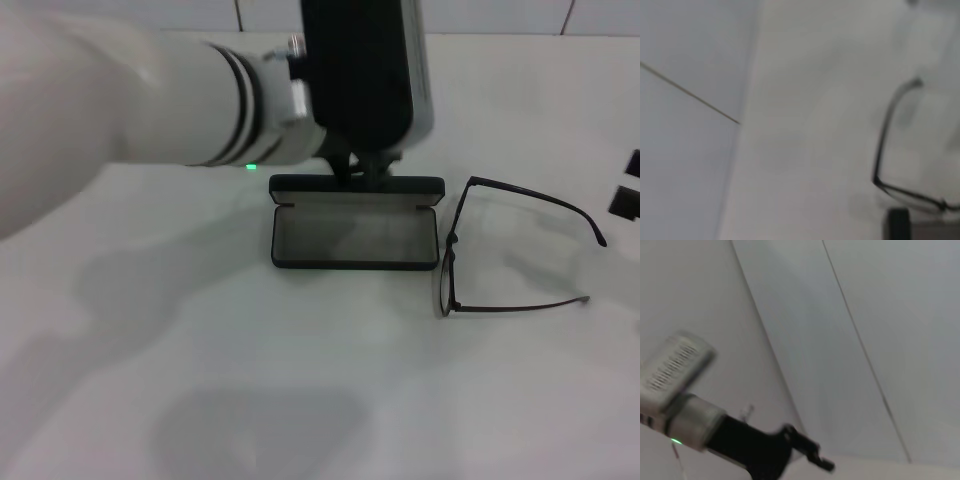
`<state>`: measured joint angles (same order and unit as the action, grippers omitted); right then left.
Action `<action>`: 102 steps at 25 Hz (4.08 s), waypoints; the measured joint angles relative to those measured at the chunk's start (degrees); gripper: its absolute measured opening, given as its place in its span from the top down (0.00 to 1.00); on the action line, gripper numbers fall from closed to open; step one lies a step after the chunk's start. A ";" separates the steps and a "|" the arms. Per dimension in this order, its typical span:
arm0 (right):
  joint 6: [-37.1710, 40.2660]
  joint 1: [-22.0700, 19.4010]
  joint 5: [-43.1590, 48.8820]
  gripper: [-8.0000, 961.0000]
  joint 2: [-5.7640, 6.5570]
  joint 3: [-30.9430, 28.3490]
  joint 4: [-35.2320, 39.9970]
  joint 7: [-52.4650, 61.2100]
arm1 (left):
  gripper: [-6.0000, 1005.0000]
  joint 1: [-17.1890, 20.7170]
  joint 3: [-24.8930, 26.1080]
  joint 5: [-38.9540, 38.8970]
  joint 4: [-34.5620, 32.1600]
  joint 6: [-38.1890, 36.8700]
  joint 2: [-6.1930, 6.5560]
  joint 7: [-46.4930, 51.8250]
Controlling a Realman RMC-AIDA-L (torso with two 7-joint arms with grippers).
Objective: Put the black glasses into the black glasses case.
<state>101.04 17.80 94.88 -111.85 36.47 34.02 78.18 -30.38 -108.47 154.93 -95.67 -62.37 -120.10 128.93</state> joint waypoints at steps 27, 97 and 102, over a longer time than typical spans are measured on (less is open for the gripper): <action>-5.51 40.14 51.83 0.47 -0.47 21.51 11.51 78.67 | 0.69 4.92 47.56 -72.44 47.16 -41.13 2.58 -56.86; -13.41 20.05 49.35 0.86 -3.98 32.62 38.95 75.54 | 0.70 5.73 48.37 -77.75 60.72 -43.19 0.53 -67.24; -10.53 12.29 38.03 0.87 -4.22 30.51 53.80 65.65 | 0.72 7.38 48.38 -84.86 64.65 -43.16 0.58 -66.05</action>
<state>90.51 30.09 132.91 -116.08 66.98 87.83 143.84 -23.00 -60.10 70.07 -31.02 -105.53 -119.52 62.88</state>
